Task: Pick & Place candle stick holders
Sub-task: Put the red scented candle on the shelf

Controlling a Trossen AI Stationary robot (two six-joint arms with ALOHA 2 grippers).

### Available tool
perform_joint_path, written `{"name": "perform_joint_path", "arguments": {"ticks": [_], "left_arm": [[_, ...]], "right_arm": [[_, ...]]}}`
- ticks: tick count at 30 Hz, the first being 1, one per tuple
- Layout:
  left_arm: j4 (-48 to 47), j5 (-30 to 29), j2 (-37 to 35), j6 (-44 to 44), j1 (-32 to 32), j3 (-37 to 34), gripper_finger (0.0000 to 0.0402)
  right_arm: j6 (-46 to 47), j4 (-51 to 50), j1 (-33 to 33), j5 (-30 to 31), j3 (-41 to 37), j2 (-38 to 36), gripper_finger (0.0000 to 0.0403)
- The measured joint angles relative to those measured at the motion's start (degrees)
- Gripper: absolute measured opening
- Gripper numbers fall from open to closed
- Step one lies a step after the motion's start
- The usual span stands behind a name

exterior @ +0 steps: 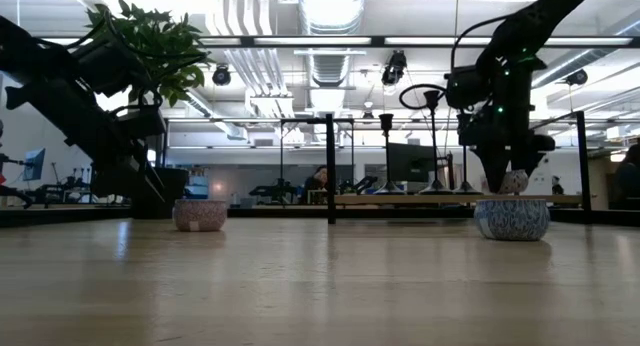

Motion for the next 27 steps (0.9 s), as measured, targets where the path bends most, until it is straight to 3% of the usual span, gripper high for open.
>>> {"name": "perform_joint_path", "arguments": {"ticks": [11,27], "left_arm": [[0.0,0.0,0.0,0.0,0.0,0.0,0.0245],[0.0,0.0,0.0,0.0,0.0,0.0,0.0246]], "right_arm": [[0.0,0.1,0.0,0.0,0.1,0.5,0.0307],[-0.2,0.2,0.1,0.0,0.0,0.2,0.0359]]}}
